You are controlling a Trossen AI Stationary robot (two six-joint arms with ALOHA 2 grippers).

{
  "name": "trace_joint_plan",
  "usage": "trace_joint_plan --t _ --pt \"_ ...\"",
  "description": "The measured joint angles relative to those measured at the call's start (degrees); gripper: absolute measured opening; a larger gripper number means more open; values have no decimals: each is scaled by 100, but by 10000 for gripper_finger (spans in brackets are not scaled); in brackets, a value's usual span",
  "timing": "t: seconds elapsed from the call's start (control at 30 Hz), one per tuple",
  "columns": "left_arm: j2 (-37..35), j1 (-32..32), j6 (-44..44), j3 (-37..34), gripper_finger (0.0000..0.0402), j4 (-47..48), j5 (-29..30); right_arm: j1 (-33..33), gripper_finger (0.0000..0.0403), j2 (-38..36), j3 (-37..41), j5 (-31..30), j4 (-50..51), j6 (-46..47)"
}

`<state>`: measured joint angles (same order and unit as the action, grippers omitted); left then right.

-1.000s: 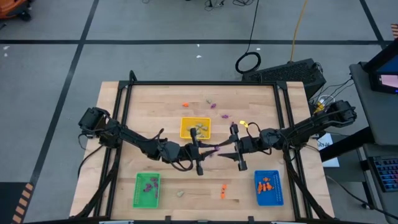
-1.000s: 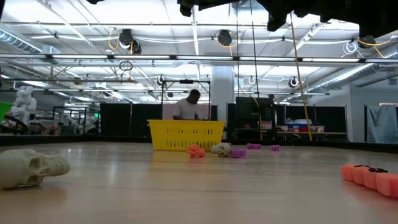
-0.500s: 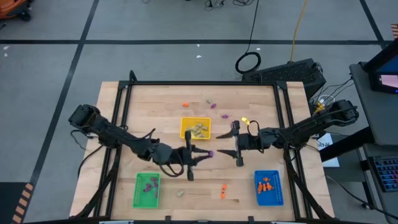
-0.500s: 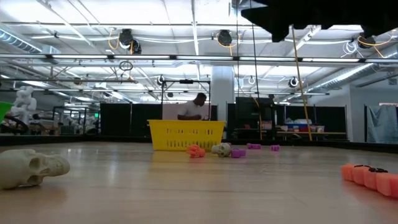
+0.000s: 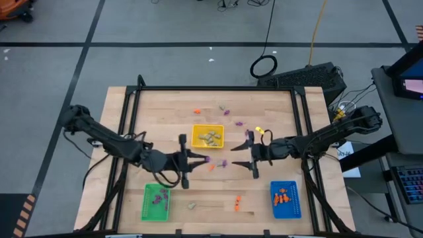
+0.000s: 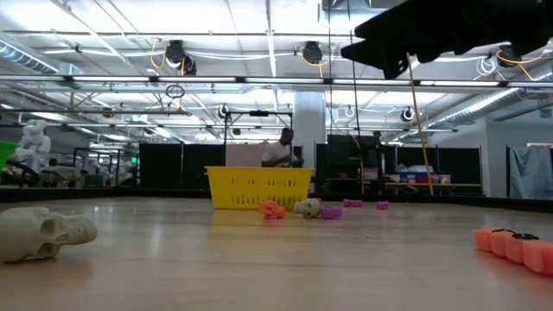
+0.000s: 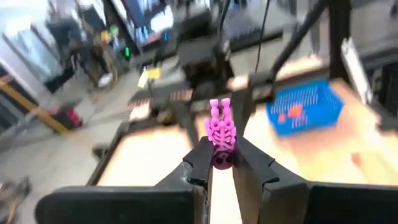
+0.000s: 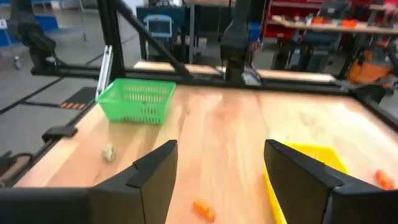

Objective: Sort Halloween decoration
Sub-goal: Put the purple skeleton toy in the green basket

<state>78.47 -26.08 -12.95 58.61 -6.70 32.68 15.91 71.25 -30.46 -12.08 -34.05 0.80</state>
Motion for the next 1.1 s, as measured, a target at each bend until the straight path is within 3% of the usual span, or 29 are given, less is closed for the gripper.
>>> trace_joint_plan --t 0.2,0.37,0.63,0.77,0.9,1.1 --pt "-679 -126 769 -2 42 1772 263 183 227 -1 0 9 367 153" --pt "-1222 -200 1379 -2 42 2646 373 410 226 1 0 11 433 153" --pt "-1770 -296 1165 -2 42 3602 282 635 226 1 0 11 432 134" --pt "-1822 -298 613 -2 42 4014 141 636 226 1 0 11 425 68" --pt "-1816 -297 -634 -2 42 4177 -286 633 226 1 0 10 401 4" --pt "-1796 -296 -2470 -2 42 4175 -380 633 226 1 0 -20 339 2"
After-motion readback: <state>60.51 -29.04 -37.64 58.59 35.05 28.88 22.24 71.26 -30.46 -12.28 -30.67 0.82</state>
